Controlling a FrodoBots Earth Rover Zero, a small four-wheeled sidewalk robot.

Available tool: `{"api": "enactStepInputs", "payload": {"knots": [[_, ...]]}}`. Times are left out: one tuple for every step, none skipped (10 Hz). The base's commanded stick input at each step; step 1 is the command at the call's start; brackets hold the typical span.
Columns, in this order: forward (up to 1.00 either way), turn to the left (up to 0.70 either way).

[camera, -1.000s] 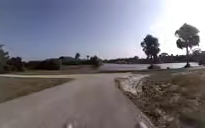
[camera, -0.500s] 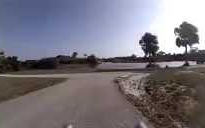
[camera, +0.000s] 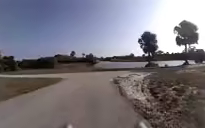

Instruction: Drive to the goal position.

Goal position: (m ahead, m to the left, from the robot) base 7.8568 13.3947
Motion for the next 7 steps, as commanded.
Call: {"api": "enactStepInputs", "payload": {"knots": [[1.00, 0.02], [1.00, 0.02], [1.00, 0.02], [1.00, 0.02], [1.00, 0.02], [1.00, 0.02], [1.00, 0.02]]}}
